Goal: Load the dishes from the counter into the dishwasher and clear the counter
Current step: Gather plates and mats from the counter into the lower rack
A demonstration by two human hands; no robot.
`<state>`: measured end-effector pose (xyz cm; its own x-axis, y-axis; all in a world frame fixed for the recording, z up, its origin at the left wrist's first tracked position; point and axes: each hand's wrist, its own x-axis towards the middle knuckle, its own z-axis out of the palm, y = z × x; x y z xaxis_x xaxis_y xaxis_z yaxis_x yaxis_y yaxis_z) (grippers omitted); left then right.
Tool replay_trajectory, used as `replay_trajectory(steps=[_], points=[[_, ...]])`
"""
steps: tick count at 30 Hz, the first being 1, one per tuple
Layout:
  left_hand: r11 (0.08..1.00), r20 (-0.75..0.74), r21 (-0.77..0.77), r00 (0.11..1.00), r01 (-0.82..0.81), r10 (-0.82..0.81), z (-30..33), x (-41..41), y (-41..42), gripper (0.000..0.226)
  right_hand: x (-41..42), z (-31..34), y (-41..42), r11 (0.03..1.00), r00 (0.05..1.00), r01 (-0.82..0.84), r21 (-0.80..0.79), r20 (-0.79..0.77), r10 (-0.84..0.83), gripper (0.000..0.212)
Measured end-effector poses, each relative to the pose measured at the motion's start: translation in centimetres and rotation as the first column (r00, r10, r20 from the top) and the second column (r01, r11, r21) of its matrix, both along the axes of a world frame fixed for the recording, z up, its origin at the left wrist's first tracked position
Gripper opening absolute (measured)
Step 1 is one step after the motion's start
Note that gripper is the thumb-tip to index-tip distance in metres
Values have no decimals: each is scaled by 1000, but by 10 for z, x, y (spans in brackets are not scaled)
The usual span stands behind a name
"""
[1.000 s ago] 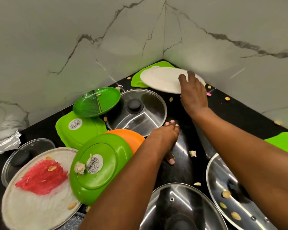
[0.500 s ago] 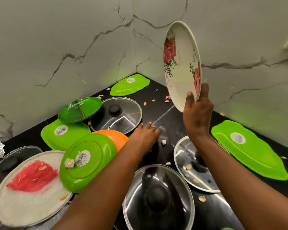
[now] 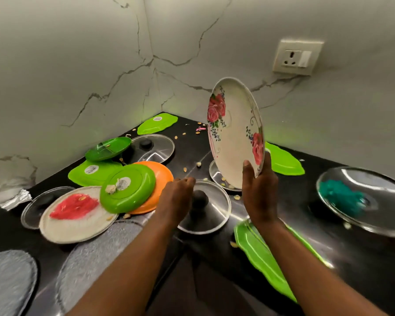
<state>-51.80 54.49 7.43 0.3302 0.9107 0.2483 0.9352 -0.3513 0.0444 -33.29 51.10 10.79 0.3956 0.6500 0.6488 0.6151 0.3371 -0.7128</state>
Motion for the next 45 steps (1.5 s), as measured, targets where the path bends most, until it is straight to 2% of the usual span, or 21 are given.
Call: replay_trajectory(steps=[5,10,15,18,22,25,28,31,34,39,42,45], points=[[988,90,36,984,151,-154,14,3,-121,30,-5,2,-149,1000,996,9,-17,-87,-11,28],[973,79,-21,970,231,-229,-4,7,-242,11,-12,-11,-297,995,985,42,-90,-164,-57,31],[933,75,-232,962,274,-264,-60,26,-343,8,-9,-59,-440,960,958,122,-250,-222,-180,30],[874,32,-363,942,323,-335,-102,52,-409,12,1,-100,-526,895,939,194,-402,-189,-288,28],[765,-10,-544,909,345,-417,-152,93,-486,28,20,-139,-631,778,894,253,-574,-169,-416,19],[684,-48,-606,840,405,-540,-174,131,-534,31,39,-161,-699,660,838,287,-694,-152,-524,20],[605,-2,-647,793,464,-609,-186,176,-585,30,63,-176,-767,568,764,360,-740,-116,-635,17],[565,-13,-664,747,490,-664,-195,222,-631,35,96,-187,-824,477,693,421,-771,-66,-718,21],[527,-2,-688,725,499,-689,-207,264,-672,38,134,-195,-868,430,634,439,-789,-66,-770,28],[524,25,-718,769,459,-639,-237,333,-731,43,215,-217,-935,416,587,448,-791,-91,-805,27],[542,43,-722,810,430,-584,-268,370,-756,51,269,-239,-966,413,568,444,-795,-107,-816,37],[531,47,-742,822,409,-568,-297,407,-776,58,324,-263,-984,377,561,467,-800,-62,-826,28]])
